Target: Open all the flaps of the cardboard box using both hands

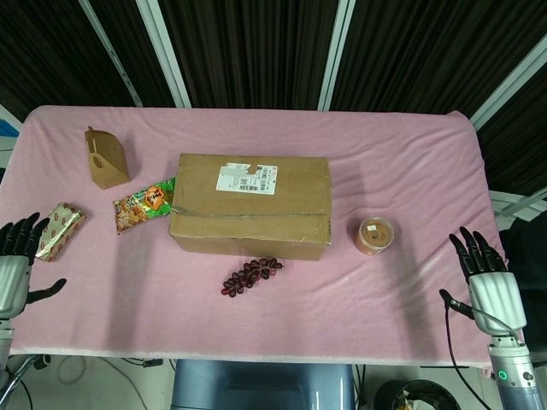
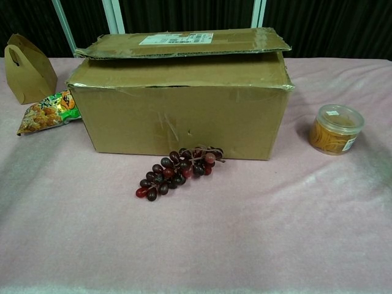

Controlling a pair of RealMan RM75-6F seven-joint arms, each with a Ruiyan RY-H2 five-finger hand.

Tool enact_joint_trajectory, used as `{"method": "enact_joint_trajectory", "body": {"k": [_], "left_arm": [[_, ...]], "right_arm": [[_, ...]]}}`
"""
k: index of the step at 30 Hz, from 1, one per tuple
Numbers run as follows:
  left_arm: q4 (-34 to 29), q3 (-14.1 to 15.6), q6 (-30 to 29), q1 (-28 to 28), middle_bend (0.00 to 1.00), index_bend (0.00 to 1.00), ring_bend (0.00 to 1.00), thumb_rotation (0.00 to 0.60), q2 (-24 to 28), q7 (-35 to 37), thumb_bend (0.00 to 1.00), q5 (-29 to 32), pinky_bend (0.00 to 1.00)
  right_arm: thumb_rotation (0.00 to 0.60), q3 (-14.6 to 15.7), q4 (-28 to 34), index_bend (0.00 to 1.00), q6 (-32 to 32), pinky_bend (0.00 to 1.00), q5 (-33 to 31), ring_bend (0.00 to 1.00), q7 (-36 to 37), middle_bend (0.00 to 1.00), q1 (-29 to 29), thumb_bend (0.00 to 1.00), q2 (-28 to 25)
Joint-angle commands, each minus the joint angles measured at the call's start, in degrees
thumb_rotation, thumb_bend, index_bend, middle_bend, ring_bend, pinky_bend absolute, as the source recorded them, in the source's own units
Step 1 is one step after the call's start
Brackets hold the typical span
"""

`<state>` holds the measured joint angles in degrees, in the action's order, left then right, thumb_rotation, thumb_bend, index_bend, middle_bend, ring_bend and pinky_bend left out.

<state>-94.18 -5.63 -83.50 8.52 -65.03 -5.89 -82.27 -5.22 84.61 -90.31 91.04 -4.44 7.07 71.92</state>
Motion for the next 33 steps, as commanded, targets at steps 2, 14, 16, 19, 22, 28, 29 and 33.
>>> {"method": "enact_joint_trajectory", "body": {"k": [2, 14, 16, 19, 22, 28, 29, 33], "left_arm": [[-4.25, -2.00, 1.47, 2.16, 0.00, 0.00, 0.00, 0.600, 1.22, -2.54, 0.13, 0.84, 0.00], [-12.86, -11.02, 13.41, 16.30, 0.00, 0.00, 0.00, 0.600, -0.57, -17.72, 0.30, 9.95, 0.00], [-12.88, -11.74, 15.13, 18.46, 0.00, 0.00, 0.00, 0.600, -1.88, -20.25, 0.31, 11.99, 0.00], [-12.46, -12.62, 17.24, 21.80, 0.00, 0.00, 0.00, 0.600, -4.48, -24.14, 0.32, 15.42, 0.00], [-11.58, -13.09, 18.35, 24.28, 0.00, 0.00, 0.00, 0.600, -6.66, -27.02, 0.32, 17.84, 0.00], [-9.47, -13.56, 21.01, 29.28, 0.00, 0.00, 0.00, 0.600, -10.56, -31.68, 0.32, 22.14, 0.00], [-9.20, -13.52, 21.23, 29.89, 0.00, 0.00, 0.00, 0.600, -11.08, -32.26, 0.32, 22.63, 0.00], [-8.07, -13.34, 21.68, 32.16, 0.00, 0.00, 0.00, 0.600, -13.09, -34.21, 0.32, 24.47, 0.00]], "right_arm": [[0.600, -0.43, -0.01, 0.00, 0.46, 0.21, -0.82, 0.00, 0.96, 0.00, 0.13, 0.23, -0.03], [0.600, -0.87, 0.63, 0.00, 2.47, 0.21, -1.94, 0.00, 2.85, 0.00, 1.16, 0.23, 0.42], [0.600, -1.01, 0.73, 0.00, 2.66, 0.21, -2.32, 0.00, 3.30, 0.00, 1.17, 0.23, 0.33], [0.600, -1.33, 0.91, 0.00, 3.07, 0.21, -3.31, 0.00, 4.26, 0.00, 1.13, 0.23, 0.10], [0.600, -1.64, 1.18, 0.00, 3.49, 0.21, -4.28, 0.00, 5.18, 0.00, 1.08, 0.23, -0.16], [0.600, -2.04, 1.51, 0.00, 4.27, 0.21, -5.51, 0.00, 6.19, 0.00, 1.15, 0.23, -0.53], [0.600, -2.06, 1.54, 0.00, 4.32, 0.21, -5.58, 0.00, 6.27, 0.00, 1.16, 0.23, -0.56], [0.600, -2.23, 1.52, 0.00, 4.42, 0.21, -5.85, 0.00, 6.47, 0.00, 1.21, 0.23, -0.66]]}}
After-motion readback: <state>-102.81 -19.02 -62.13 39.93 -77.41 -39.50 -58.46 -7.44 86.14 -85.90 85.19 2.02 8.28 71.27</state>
